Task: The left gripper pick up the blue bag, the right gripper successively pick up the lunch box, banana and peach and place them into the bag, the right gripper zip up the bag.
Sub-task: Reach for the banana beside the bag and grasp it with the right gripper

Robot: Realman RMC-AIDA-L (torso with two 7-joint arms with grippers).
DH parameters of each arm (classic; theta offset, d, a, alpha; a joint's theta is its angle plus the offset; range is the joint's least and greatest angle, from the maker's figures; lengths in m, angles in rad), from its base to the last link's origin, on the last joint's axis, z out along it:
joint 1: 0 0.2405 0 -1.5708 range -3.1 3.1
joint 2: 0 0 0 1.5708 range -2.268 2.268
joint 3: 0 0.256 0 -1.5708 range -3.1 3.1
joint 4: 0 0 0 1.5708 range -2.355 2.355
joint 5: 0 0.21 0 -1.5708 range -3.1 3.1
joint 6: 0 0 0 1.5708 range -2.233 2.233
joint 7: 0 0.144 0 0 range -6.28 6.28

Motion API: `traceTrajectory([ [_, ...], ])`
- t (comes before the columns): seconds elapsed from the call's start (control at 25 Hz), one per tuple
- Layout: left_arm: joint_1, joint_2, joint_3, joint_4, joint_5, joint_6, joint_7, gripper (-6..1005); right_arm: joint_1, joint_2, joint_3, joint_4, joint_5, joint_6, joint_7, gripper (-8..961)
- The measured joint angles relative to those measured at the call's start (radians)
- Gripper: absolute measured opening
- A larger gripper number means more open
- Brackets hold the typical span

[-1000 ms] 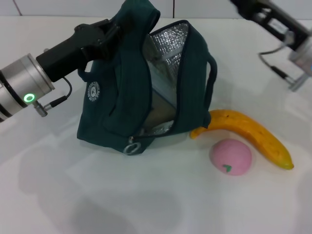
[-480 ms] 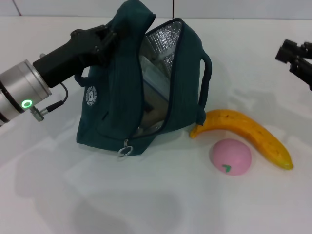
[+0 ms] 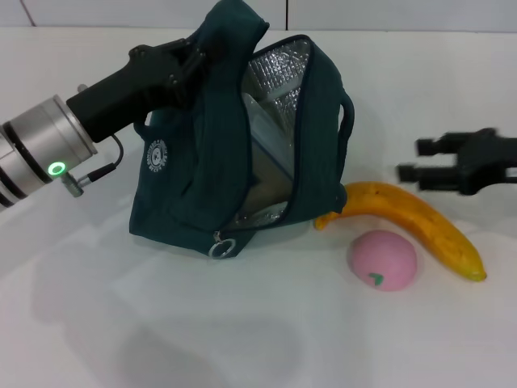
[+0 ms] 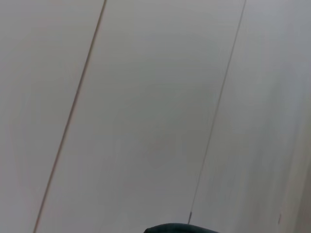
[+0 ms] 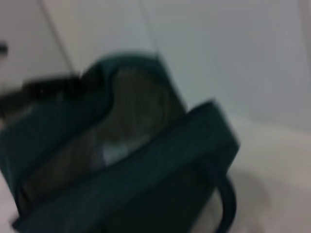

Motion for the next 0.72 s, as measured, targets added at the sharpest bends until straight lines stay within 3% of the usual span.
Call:
traceTrajectory([
  [0.16, 0.011, 0.000, -0.003, -0.001, -0.003, -0.001, 0.002, 43, 0.037, 0.001, -0.144, -0.091, -0.141, 0.058, 0.139, 576],
  [0.48, 0.007, 0.000, -0.005, 0.000, -0.007, -0.001, 0.004, 44, 0.106, 0.001, -0.223, -0.132, -0.313, 0.072, 0.290, 709],
  [0.72, 0.009, 0.002, -0.005, -0.001, -0.007, -0.001, 0.015, 44, 0.147, 0.002, -0.351, -0.133, -0.376, 0.158, 0.377, 706],
])
